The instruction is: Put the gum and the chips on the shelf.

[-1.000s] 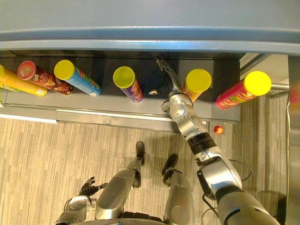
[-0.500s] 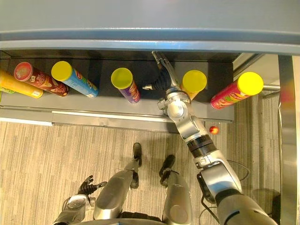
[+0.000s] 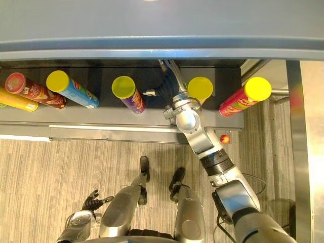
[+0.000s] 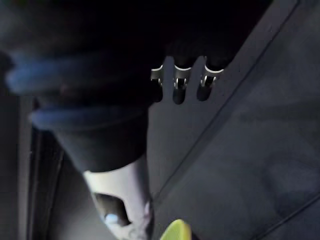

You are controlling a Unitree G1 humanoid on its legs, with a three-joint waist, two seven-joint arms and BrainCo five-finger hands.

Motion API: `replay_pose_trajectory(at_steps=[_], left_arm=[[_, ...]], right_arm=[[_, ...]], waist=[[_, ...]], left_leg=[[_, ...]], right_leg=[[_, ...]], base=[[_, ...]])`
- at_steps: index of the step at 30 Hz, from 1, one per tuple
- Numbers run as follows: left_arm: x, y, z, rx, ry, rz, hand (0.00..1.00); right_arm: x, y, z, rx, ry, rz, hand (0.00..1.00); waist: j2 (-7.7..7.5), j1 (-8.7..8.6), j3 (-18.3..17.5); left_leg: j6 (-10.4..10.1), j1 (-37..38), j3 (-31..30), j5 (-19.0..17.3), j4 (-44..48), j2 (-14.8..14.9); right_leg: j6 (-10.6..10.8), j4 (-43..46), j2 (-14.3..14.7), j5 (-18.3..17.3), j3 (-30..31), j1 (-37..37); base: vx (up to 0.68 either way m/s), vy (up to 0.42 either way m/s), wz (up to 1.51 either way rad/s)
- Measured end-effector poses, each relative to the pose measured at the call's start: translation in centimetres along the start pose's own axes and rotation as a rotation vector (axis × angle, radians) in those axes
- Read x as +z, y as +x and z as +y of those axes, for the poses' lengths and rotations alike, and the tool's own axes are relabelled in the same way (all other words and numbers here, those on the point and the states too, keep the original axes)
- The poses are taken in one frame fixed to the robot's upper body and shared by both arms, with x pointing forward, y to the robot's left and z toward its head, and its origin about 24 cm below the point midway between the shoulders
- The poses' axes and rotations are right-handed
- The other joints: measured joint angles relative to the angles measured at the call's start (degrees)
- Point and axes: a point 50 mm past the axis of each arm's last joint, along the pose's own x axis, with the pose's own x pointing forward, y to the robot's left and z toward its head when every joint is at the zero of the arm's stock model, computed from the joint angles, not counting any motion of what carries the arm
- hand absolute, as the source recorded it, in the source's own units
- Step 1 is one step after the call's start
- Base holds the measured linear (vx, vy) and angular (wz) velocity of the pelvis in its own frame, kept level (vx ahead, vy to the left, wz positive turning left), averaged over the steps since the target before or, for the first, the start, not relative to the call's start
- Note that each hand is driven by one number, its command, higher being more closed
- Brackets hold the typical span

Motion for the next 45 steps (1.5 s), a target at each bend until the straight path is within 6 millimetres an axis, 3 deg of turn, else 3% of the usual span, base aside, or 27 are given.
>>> replay_pose_trajectory(at_steps=[9,15,19,26,32,39,45], left_arm=[[-0.3,0.0,0.3,0.013,-0.011,0.007,0.0],[-1.0,-0.1,0.6,0.025,-0.006,0.033,0.0],[-2.3,-0.4,1.5,0.07,0.007,0.073,0.0],[-4.5,-0.9,2.1,0.099,0.062,0.156,0.0],[-6.1,-1.5,2.4,0.098,0.126,0.207,0.0],[-7.5,-2.0,2.5,0.093,0.171,0.252,0.0],[-8.5,-2.5,2.7,0.102,0.194,0.284,0.0]], right_arm=[[3.6,-0.9,1.2,0.084,0.154,-0.123,0.0],[5.0,-2.0,2.4,0.124,0.267,-0.147,0.0],[6.6,-3.6,3.9,0.198,0.38,-0.176,0.0],[5.4,-8.1,7.1,0.36,0.501,-0.025,0.0],[4.4,-12.5,8.2,0.416,0.603,0.134,0.0],[2.9,-17.4,8.7,0.419,0.625,0.347,0.0],[2.2,-19.6,8.1,0.382,0.589,0.436,0.0]], waist=[[-0.71,-0.45,-0.2],[-1.73,-0.9,-0.7],[-4.24,-2.09,-2.7],[-6.01,-3.69,-8.6],[-6.7,-4.4,-14.2],[-6.19,-6.06,-17.5],[-5.11,-6.89,-19.6]], left_leg=[[-0.2,0.9,0.5,-0.2,0.0,0.3],[-0.6,2.9,1.5,-1.3,0.0,0.5],[-0.8,4.1,2.4,-2.2,0.0,0.9],[-1.0,8.9,4.2,-4.2,0.0,1.0],[-1.4,12.4,6.8,-5.5,0.0,1.5],[-2.0,15.2,8.3,-6.0,-0.4,2.1],[-2.0,15.9,10.2,-6.7,-0.5,2.5]], right_leg=[[0.0,-0.6,0.5,0.0,0.3,0.9],[0.0,-1.6,0.9,0.0,1.3,2.8],[0.2,-3.3,1.7,0.1,2.3,4.0],[0.6,-7.4,2.7,0.3,3.4,10.1],[0.8,-11.9,4.1,1.3,5.2,14.9],[0.7,-13.9,5.0,2.1,6.6,17.7],[0.9,-15.4,5.7,3.0,8.9,17.8]], base=[[0.05,0.002,-0.03],[0.05,0.004,-0.1],[0.07,0.0,-0.13],[0.13,-0.001,-0.1],[0.1,-0.009,-0.16],[0.02,-0.014,-0.12],[-0.03,0.004,-0.21]])
